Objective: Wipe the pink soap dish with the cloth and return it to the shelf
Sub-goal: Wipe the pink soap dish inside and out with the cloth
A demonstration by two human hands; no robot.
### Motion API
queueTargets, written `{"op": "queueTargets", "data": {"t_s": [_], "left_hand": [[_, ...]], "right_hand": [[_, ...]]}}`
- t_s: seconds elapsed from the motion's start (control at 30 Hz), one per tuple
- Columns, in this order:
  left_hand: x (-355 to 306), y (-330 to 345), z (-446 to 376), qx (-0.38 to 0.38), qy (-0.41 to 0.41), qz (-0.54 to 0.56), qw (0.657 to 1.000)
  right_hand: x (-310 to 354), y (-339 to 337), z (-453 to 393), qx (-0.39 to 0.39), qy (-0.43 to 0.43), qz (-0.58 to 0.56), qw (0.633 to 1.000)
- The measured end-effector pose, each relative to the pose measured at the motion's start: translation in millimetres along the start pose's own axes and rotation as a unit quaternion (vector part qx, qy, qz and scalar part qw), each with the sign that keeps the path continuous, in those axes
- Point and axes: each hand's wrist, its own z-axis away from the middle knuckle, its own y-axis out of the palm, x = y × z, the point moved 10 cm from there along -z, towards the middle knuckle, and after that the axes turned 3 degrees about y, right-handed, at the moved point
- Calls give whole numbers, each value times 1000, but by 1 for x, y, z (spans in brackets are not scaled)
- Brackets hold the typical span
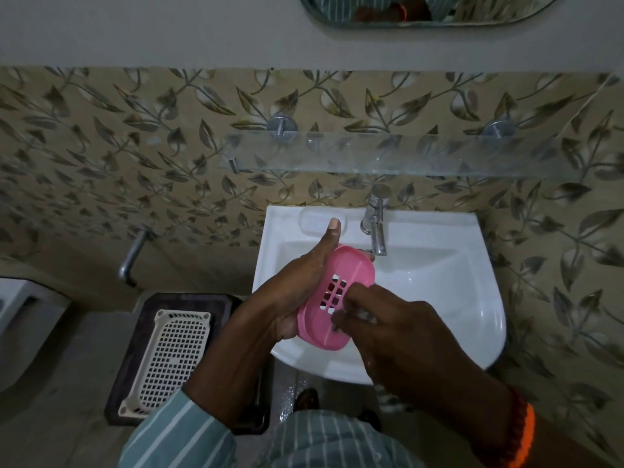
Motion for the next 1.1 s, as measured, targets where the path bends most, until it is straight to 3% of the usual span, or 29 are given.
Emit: {"op": "queueTargets", "data": {"t_s": [0.17, 0.3, 0.47, 0.53, 0.67, 0.77, 0.87, 1.0, 1.1], "left_hand": [[-1, 2, 0, -4, 4, -16, 1000], [-6, 7, -1, -5, 20, -3, 1000], [-12, 5, -2, -11, 46, -6, 999], [-11, 5, -2, -22, 47, -21, 998], [-11, 10, -4, -17, 50, -56, 997], [-14, 11, -1, 1, 57, -49, 997], [-13, 8, -1, -4, 70, -25, 997], [-14, 4, -1, -20, 82, -13, 996], [-11, 5, -1, -8, 70, -36, 997]], "right_hand": [[12, 12, 7, 35, -22, -30, 999], [-11, -3, -4, 7, 34, -8, 999], [-5, 21, 9, 25, 75, -142, 987], [-11, 19, 10, 38, 64, -119, 990], [-29, 9, -1, 73, 19, 46, 996], [-51, -11, -19, 52, 48, 113, 991], [-44, -12, -17, 47, 67, 92, 992], [-9, 25, 4, 129, 65, -28, 989], [-17, 24, -1, 119, 57, 20, 991]]}}
